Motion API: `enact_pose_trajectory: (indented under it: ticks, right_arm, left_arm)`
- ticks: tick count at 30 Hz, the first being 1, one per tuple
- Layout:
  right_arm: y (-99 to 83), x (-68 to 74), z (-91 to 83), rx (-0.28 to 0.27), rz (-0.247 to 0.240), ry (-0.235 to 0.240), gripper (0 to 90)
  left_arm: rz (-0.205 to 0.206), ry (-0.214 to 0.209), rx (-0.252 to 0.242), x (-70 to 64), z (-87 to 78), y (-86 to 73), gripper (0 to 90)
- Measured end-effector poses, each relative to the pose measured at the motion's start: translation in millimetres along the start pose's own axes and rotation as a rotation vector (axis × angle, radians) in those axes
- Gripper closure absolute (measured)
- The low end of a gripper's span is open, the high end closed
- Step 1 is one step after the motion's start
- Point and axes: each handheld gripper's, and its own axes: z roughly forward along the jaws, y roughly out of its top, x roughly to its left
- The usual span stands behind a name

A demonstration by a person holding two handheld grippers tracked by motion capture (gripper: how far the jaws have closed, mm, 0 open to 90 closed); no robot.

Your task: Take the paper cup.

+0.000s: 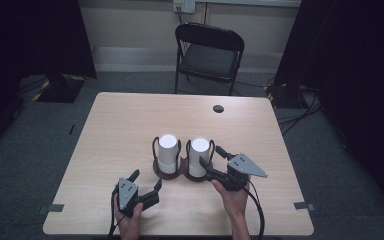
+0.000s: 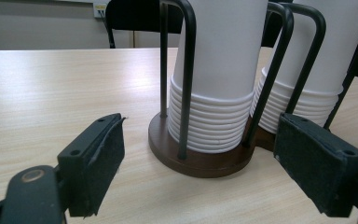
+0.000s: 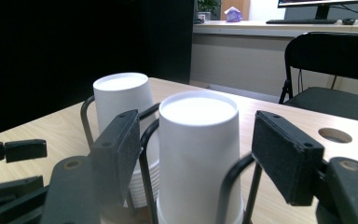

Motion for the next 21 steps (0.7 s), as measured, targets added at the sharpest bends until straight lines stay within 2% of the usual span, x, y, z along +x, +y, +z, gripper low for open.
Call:
enact_pose_trajectory:
  ticks: [11,21]
  right_arm:
    - [11.0,0.6,22.7,0.004,-0.012,0.019,29.9]
    - [12.3,-2.1,38.7,0.015,-0.007,0.010,27.9]
  left_arm:
    - [0.002,-0.004,-0.005,0.1,-0.3,-0.1,16.2]
    - [0.007,-0.006,-0.007,0.0,-0.6,-0.2,16.2]
